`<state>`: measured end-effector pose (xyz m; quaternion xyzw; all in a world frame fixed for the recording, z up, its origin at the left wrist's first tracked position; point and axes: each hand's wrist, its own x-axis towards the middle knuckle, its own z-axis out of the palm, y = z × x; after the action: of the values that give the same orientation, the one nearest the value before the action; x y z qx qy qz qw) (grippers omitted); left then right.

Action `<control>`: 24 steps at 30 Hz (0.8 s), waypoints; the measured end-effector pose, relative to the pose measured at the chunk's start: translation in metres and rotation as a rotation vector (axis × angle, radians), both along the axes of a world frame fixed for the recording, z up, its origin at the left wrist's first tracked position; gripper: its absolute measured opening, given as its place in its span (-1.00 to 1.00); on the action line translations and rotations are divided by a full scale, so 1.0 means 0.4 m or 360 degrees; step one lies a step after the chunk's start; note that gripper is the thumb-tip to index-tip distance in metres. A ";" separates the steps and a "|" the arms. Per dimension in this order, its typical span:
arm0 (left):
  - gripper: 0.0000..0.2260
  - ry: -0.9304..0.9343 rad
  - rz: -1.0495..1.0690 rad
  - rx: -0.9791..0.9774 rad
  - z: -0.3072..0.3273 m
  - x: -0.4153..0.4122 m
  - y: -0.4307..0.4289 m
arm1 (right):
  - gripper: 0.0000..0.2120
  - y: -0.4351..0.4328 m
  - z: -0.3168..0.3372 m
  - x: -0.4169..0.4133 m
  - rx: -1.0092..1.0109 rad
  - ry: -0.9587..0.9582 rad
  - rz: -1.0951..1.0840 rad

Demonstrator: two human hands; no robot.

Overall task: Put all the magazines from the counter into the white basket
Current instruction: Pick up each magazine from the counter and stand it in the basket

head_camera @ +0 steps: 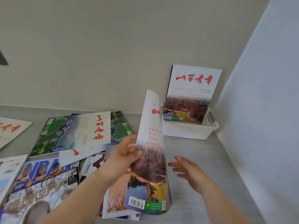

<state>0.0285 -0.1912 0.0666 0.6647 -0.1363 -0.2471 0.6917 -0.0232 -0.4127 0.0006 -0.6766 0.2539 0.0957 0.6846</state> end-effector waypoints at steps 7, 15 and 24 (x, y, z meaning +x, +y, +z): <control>-0.71 -0.0432 -0.0189 0.0037 0.118 0.065 -0.030 | -0.58 -0.045 0.076 0.083 0.0190 -0.0325 -0.0142; -0.71 -0.0718 0.0016 -0.0060 0.190 0.196 -0.122 | -0.79 -0.142 0.147 0.173 0.0334 -0.0632 -0.0088; -0.74 -0.0928 0.0625 0.0095 0.203 0.372 -0.324 | -0.91 -0.316 0.295 0.313 -0.0397 -0.0975 -0.0656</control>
<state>0.1774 -0.3209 0.1477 0.7409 -0.1903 0.0868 0.6382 0.1021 -0.5391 0.1184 -0.6867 0.1779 -0.2819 0.6460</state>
